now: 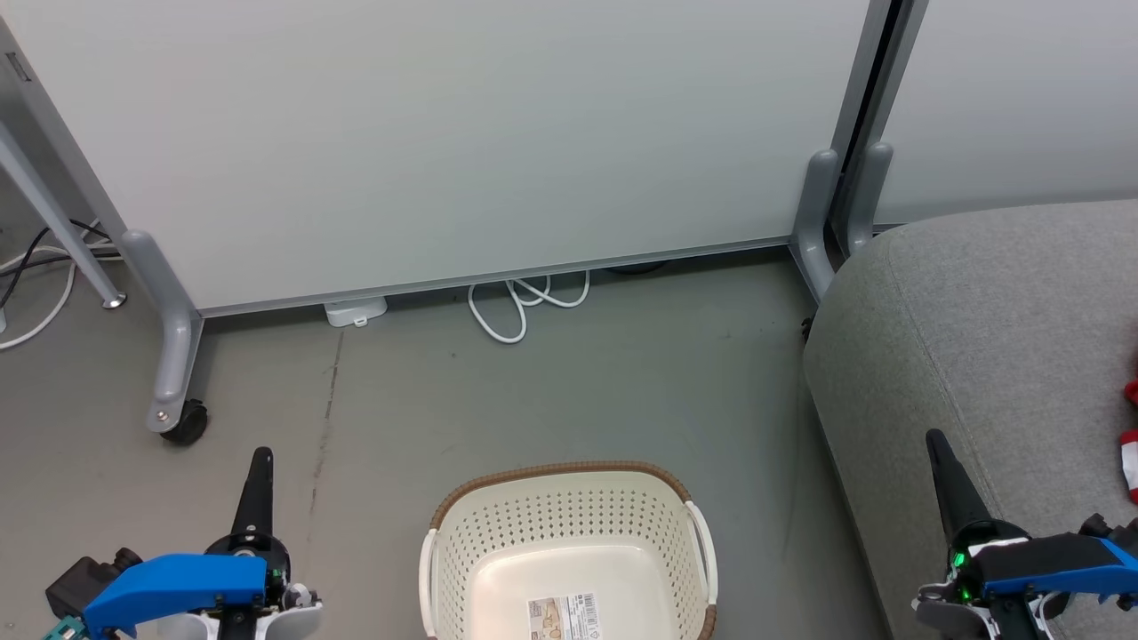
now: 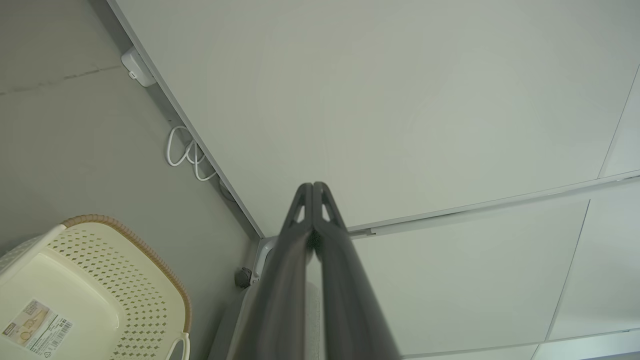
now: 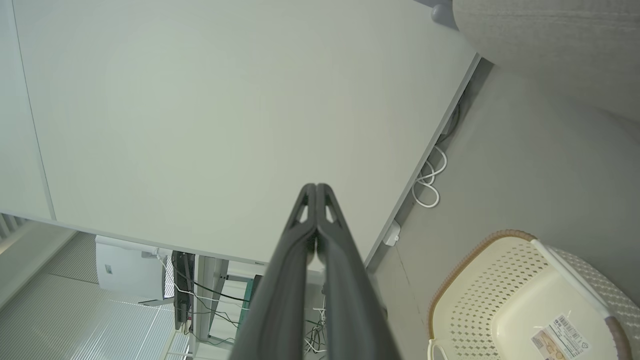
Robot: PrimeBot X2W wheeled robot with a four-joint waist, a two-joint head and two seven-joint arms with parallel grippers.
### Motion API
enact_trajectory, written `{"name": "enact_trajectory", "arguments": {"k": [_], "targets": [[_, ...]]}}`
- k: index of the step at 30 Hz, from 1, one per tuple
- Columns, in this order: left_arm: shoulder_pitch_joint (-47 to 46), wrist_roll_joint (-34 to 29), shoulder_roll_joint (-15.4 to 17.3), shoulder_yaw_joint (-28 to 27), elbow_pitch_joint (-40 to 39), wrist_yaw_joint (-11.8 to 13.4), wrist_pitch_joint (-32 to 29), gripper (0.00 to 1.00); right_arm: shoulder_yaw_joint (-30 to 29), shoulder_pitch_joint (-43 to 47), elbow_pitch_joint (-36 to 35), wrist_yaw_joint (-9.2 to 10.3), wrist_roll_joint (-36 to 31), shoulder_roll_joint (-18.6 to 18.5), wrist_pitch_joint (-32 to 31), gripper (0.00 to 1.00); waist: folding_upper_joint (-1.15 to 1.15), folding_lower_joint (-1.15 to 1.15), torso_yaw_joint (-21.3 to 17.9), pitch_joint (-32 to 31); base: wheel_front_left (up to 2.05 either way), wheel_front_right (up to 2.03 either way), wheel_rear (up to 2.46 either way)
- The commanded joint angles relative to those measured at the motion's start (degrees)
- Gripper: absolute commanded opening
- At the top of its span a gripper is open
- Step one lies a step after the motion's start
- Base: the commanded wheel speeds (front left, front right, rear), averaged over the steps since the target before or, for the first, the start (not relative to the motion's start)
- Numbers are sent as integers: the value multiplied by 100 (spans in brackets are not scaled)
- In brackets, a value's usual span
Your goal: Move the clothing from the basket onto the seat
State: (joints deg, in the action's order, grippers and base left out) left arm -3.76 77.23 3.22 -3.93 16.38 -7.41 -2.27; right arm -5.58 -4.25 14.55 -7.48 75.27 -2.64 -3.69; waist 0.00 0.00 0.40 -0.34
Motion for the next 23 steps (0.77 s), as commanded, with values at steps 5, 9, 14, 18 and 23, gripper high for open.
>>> {"name": "enact_trajectory", "arguments": {"k": [5,9,14,18,23], "targets": [[-157,299,-6,-73,-92,-10,-87,0,-27,-121,-51,-2,349,-31,-71,0,0,0,-6,8,0,0,0],[-170,469,-11,-102,-111,-11,-135,0,-37,-141,-54,-2,535,-33,-95,0,0,0,-10,13,0,0,0],[-188,661,-15,-139,-138,-11,-196,0,-48,-166,-56,-2,762,-34,-137,0,0,0,-15,19,0,0,0],[-208,818,-18,-168,-157,-12,-238,0,-60,-162,-56,-2,930,-34,-171,0,0,0,-19,25,0,0,0],[-230,1002,-23,-198,-183,-12,-294,0,-71,-189,-58,-2,1143,-35,-197,0,0,0,-24,31,0,0,0]]}}
